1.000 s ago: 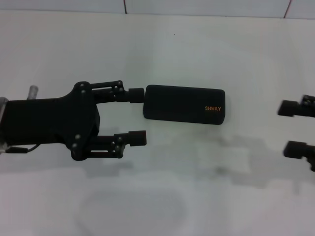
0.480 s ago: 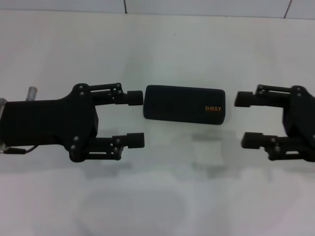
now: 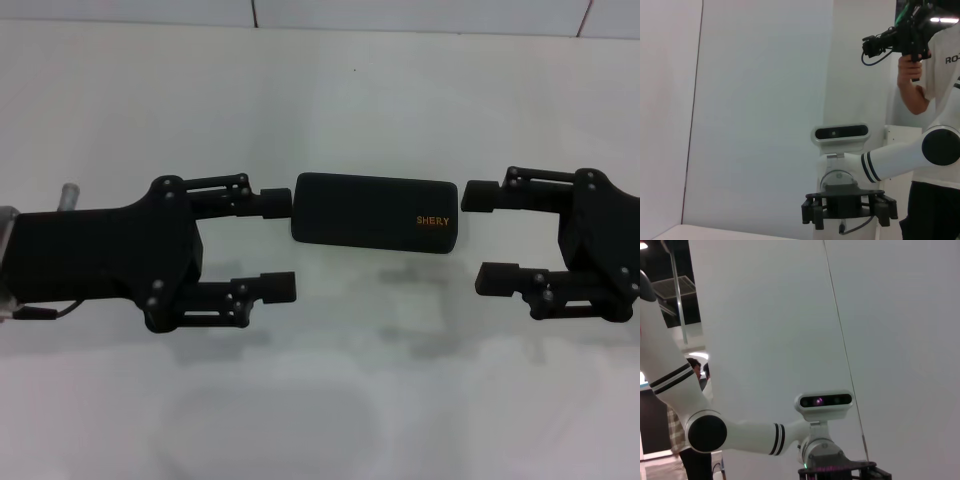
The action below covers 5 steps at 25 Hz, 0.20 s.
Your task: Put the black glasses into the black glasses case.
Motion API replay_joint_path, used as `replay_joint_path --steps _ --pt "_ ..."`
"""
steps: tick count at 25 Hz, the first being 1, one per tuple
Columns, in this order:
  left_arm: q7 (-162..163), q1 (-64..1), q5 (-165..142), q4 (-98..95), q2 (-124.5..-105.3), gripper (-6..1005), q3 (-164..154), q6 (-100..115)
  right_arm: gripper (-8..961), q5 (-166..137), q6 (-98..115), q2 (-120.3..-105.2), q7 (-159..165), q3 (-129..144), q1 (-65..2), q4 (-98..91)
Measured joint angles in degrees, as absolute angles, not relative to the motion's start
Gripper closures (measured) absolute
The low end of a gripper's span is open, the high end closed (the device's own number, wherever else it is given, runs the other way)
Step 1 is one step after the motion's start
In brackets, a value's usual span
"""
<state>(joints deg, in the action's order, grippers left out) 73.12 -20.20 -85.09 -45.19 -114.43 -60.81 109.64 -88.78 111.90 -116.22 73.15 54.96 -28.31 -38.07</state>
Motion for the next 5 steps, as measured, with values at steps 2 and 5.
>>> replay_joint_path --steps 2,5 --pt "73.0 -20.3 -85.1 -45.0 -114.47 275 -60.8 109.5 234 -88.6 111.9 -116.21 72.9 55.0 -28.7 -37.2" --pt "73.0 -20.3 -85.1 -45.0 -114.55 275 -60.8 109.3 234 -88.3 111.9 -116.2 72.3 55.0 -29.1 -36.2"
